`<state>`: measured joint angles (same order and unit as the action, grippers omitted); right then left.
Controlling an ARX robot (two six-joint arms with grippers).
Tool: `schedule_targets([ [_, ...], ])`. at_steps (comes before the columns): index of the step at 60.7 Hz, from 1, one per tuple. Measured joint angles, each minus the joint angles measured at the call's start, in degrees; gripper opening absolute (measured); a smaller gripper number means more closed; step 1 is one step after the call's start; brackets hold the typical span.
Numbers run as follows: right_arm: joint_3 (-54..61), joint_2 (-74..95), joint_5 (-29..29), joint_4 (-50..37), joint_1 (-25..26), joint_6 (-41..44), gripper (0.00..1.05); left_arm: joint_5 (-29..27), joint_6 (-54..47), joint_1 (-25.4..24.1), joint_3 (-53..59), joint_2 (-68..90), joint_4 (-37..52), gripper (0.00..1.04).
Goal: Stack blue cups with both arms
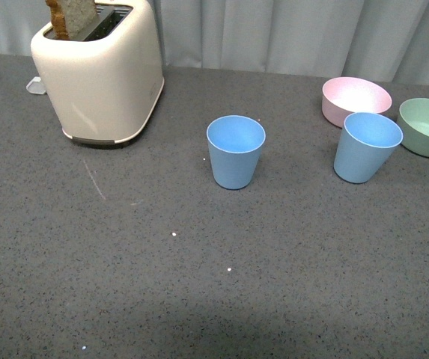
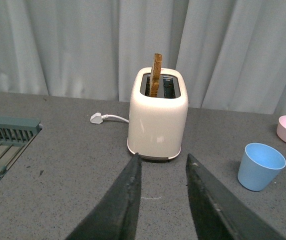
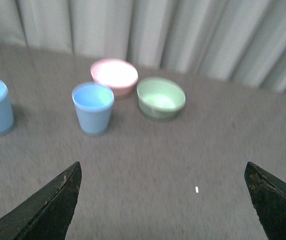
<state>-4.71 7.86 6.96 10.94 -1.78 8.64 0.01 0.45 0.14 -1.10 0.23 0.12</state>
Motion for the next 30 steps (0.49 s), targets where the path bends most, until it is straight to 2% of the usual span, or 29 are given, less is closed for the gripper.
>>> schedule_targets([
  [4,-1.18,3.74,-3.3,-6.1,1.73,0.31,0.95,0.04,-0.02,0.0,0.0,0.0,-0.09,0.45],
  [10,-2.8,16.79,-6.99,-14.51,4.22,-0.04,0.95,0.0,-0.02,0.0,0.0,-0.09,-0.09,0.61],
  [19,-9.94,45.53,-10.38,-30.88,6.73,-0.59,0.95,-0.02,-0.02,0.0,0.0,-0.09,-0.09,0.93],
  [21,-13.33,51.93,-11.04,-31.71,7.02,-1.4,0.95,0.0,-0.02,0.02,0.0,-0.09,-0.09,0.99],
  [30,-25.16,70.69,-11.02,-29.66,6.88,-4.11,0.95,-0.02,-0.13,0.02,0.0,-0.09,-0.09,0.98],
])
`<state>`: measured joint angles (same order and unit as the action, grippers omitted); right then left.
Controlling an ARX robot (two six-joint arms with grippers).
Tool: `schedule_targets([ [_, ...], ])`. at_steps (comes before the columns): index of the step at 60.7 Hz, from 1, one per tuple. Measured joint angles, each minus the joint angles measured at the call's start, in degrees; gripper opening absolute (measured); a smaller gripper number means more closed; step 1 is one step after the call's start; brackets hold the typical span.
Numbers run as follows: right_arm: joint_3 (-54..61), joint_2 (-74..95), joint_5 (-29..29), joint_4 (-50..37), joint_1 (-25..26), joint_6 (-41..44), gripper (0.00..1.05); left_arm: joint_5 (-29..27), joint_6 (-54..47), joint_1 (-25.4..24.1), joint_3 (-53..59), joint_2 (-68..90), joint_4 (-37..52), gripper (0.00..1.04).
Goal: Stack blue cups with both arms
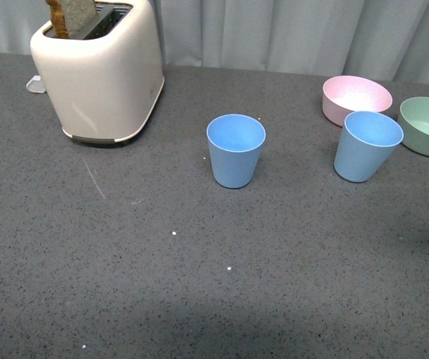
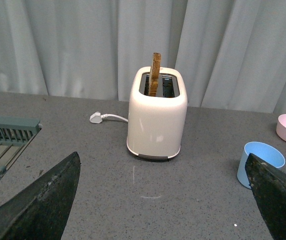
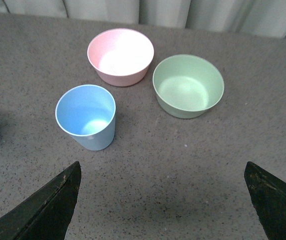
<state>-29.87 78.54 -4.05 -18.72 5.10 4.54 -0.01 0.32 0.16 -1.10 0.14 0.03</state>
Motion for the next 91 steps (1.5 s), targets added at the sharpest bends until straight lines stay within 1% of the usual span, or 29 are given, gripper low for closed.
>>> schedule_targets([
  [8,-9.84,11.43,1.09,4.81,-1.53,-3.15,0.95,0.0,0.0,0.0,0.0,0.0,0.0,0.98],
  [16,-20.17,21.35,3.41,10.16,-3.61,-6.43,0.95,0.02,-0.02,-0.02,0.0,0.0,0.0,0.98],
  [22,-26.56,27.21,3.58,14.19,-4.57,-9.44,0.95,0.0,-0.02,-0.02,0.0,0.0,0.0,0.98],
  [36,-38.27,38.23,5.27,23.63,-6.12,-14.71,0.95,0.02,0.0,-0.02,0.0,0.0,0.0,0.98],
  [40,-40.63,40.76,5.14,24.94,-6.32,-15.85,0.83,0.0,0.0,0.0,0.0,0.0,0.0,0.98],
  [41,-41.53,41.7,5.38,25.31,-6.4,-16.0,0.77,0.0,0.0,0.0,0.0,0.0,0.0,0.98],
  [43,-42.18,42.36,5.35,25.62,-6.45,-16.2,0.72,0.02,-0.02,0.0,0.0,0.0,0.0,0.98],
  [45,-42.53,42.71,5.33,25.83,-6.49,-16.22,0.69,0.0,-0.02,0.0,0.0,0.0,0.0,0.98],
  [48,-43.41,43.52,5.42,26.45,-6.62,-16.37,0.59,0.0,0.0,-0.02,0.0,0.0,0.0,0.98],
  [49,-43.5,43.58,5.42,26.49,-6.64,-16.41,0.58,0.02,-0.02,-0.02,0.0,0.0,0.0,0.98],
  [51,-43.89,43.91,5.49,26.84,-6.73,-16.39,0.52,0.0,-0.02,0.0,0.0,0.0,0.0,0.98],
  [52,-43.95,43.98,5.49,26.91,-6.73,-16.39,0.51,0.0,0.0,-0.02,0.0,0.0,0.0,0.98],
  [53,-44.22,44.22,5.55,27.17,-6.8,-16.39,0.47,0.0,-0.02,-0.02,0.0,0.0,0.0,0.98],
  [58,-44.74,44.76,5.49,27.52,-6.95,-16.41,0.36,0.02,-0.02,-0.02,0.0,0.0,0.0,0.98],
  [59,-44.94,44.92,5.51,27.78,-6.99,-16.44,0.32,0.0,0.0,-0.02,0.0,0.0,0.0,0.98],
  [61,-45.11,45.11,5.51,28.06,-7.04,-16.44,0.29,0.0,-0.02,-0.02,0.0,0.0,0.0,0.98],
  [62,-45.2,45.27,5.49,28.13,-7.06,-16.46,0.25,0.0,-0.02,-0.02,0.0,0.0,0.0,0.98],
  [64,-45.29,45.4,5.49,28.17,-7.1,-16.48,0.22,0.02,0.0,0.0,0.0,0.0,0.0,0.98],
  [71,-45.4,45.7,4.98,29.05,-7.3,-16.83,0.04,0.0,-0.02,-0.02,0.0,0.0,0.0,0.98],
  [74,-45.53,45.51,3.91,29.55,-7.32,-16.98,0.0,0.0,-0.02,-0.02,0.0,0.0,0.0,0.98],
  [79,-45.53,44.98,3.21,30.64,-7.48,-17.05,0.01,0.02,-0.02,-0.02,0.0,0.0,0.0,0.98],
  [91,-44.57,40.37,-4.31,31.21,-8.92,-18.58,0.01,0.0,-0.02,0.0,0.0,0.0,0.0,0.98],
])
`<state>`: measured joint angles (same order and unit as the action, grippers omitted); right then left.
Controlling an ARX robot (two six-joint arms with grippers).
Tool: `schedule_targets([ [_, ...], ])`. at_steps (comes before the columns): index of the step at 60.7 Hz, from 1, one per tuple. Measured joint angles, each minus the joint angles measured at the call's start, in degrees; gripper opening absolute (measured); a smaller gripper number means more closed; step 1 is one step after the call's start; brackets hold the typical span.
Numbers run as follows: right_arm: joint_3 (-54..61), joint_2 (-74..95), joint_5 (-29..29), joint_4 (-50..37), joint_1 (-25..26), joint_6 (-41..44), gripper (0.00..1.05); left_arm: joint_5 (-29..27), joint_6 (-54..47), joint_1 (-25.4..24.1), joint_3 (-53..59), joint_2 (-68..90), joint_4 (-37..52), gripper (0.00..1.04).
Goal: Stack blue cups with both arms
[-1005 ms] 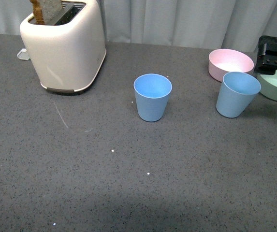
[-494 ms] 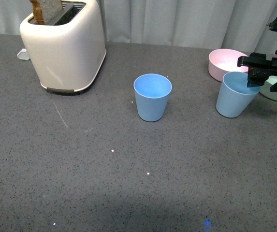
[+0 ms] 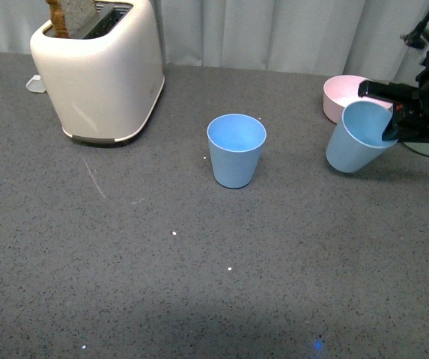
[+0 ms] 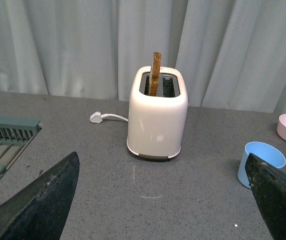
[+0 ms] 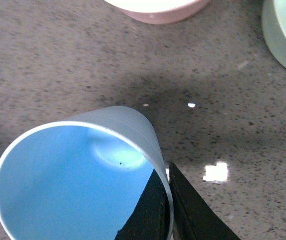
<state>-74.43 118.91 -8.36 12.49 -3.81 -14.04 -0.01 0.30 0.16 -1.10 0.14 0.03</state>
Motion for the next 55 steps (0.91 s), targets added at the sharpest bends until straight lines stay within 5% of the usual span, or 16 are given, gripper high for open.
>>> schedule_targets([
  [17,-0.85,-8.63,-6.36,1.51,-6.64,-0.33,0.01,0.0,0.02,-0.02,0.0,0.0,0.0,0.98],
  [49,-5.68,-4.74,-4.09,5.16,-14.56,-0.63,0.01,0.0,0.0,-0.02,0.0,0.0,0.0,0.98],
  [55,-5.66,-4.68,-4.09,4.37,-14.64,-0.22,0.15,0.0,0.0,-0.02,0.0,0.0,0.0,0.98],
])
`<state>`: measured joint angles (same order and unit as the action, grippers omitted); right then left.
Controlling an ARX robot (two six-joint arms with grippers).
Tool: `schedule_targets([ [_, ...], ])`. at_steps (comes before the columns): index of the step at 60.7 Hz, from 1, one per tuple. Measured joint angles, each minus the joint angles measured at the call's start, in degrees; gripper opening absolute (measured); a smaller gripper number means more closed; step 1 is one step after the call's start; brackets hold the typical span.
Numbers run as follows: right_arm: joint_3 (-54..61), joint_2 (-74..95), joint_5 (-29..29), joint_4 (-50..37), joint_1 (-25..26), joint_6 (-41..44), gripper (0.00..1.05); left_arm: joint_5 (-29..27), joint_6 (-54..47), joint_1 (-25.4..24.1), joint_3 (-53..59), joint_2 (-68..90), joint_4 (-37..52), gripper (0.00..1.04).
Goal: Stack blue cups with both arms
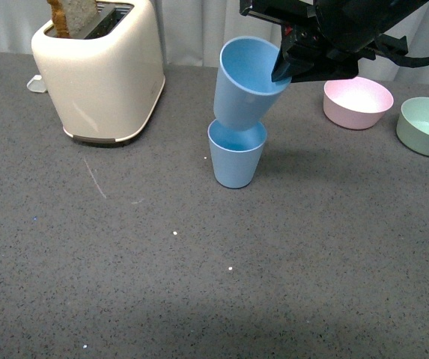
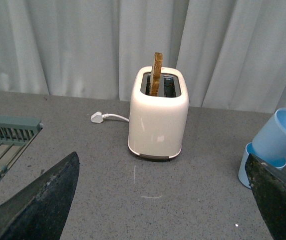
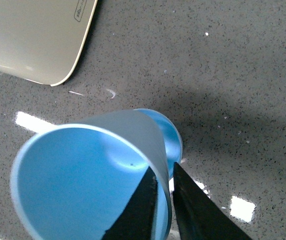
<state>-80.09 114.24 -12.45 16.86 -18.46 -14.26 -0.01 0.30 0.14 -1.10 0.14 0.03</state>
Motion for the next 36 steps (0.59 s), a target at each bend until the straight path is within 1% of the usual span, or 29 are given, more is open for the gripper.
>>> schedule_targets([
  [6,0.0,0.0,2.54,-1.77,-0.09,2.43,0.31,0.0,0.0,0.02,0.0,0.0,0.0,0.98],
  [7,0.0,0.0,2.84,-1.92,-0.11,2.91,0.35,0.0,0.0,0.0,0.0,0.0,0.0,0.98],
  [8,0.0,0.0,2.89,-1.95,-0.11,3.02,0.36,0.0,0.0,0.02,0.0,0.0,0.0,0.98],
  [9,0.0,0.0,2.93,-1.99,-0.11,3.41,0.4,0.0,0.0,0.0,0.0,0.0,0.0,0.98],
  [11,0.0,0.0,2.97,-1.97,-0.13,3.67,0.46,0.0,0.0,0.0,0.0,0.0,0.0,0.98],
  [12,0.0,0.0,2.97,-1.97,-0.13,3.76,0.47,0.0,0.0,0.0,0.0,0.0,0.0,0.98],
  [13,0.02,0.0,3.06,-2.03,-0.13,3.96,0.5,0.0,0.0,0.0,0.0,0.0,0.0,0.98],
  [14,0.31,0.0,4.07,-2.75,-0.22,4.09,0.51,0.0,0.0,0.02,0.0,0.0,0.0,0.98],
  [15,2.03,-0.09,7.13,-7.37,-0.52,5.22,0.5,0.0,0.0,0.02,0.0,0.0,0.0,0.98],
  [17,4.74,-0.68,11.41,-13.57,-0.61,6.56,0.47,0.0,0.0,0.02,0.0,0.0,0.0,0.98],
  [19,10.62,-1.66,20.06,-26.23,-0.72,9.07,0.4,0.02,0.0,0.02,0.0,0.0,0.0,0.98],
  [20,12.31,-1.97,21.79,-29.33,-0.7,9.51,0.38,0.13,-0.02,0.0,0.0,0.0,0.0,0.98],
  [21,15.78,-2.62,24.44,-35.52,-0.63,10.32,0.34,0.07,-0.02,0.0,0.0,0.0,0.0,0.98],
  [23,21.79,-3.93,27.28,-45.97,-0.13,11.47,0.28,0.02,-0.02,0.0,0.0,0.0,0.0,0.98],
  [24,22.62,-4.11,27.52,-47.43,-0.04,11.47,0.27,-0.09,-0.02,0.02,0.0,0.0,0.0,0.98],
  [25,25.94,-4.9,28.06,-53.55,0.39,12.04,0.24,-0.09,-0.02,0.0,0.0,0.0,0.0,0.98],
  [26,27.45,-5.29,28.15,-56.5,0.63,12.15,0.22,-0.09,-0.02,0.0,0.0,0.0,0.0,0.98],
  [27,30.29,-6.21,28.13,-62.12,1.18,12.61,0.18,-0.11,-0.02,0.02,0.0,0.0,0.0,0.98],
  [29,35.87,-9.44,27.61,-71.32,2.56,13.16,0.09,-0.13,-0.02,0.0,0.0,0.0,0.0,0.98],
  [31,38.6,-11.85,27.1,-74.97,3.32,13.4,0.04,-0.13,-0.02,0.02,0.0,0.0,0.0,0.98],
  [33,41.31,-14.6,26.51,-77.68,4.2,13.84,0.01,-0.13,-0.02,0.0,0.0,0.0,0.0,0.98],
  [36,44.5,-17.79,25.83,-79.38,5.35,13.9,0.01,-0.11,-0.02,0.0,0.0,0.0,0.0,0.98],
])
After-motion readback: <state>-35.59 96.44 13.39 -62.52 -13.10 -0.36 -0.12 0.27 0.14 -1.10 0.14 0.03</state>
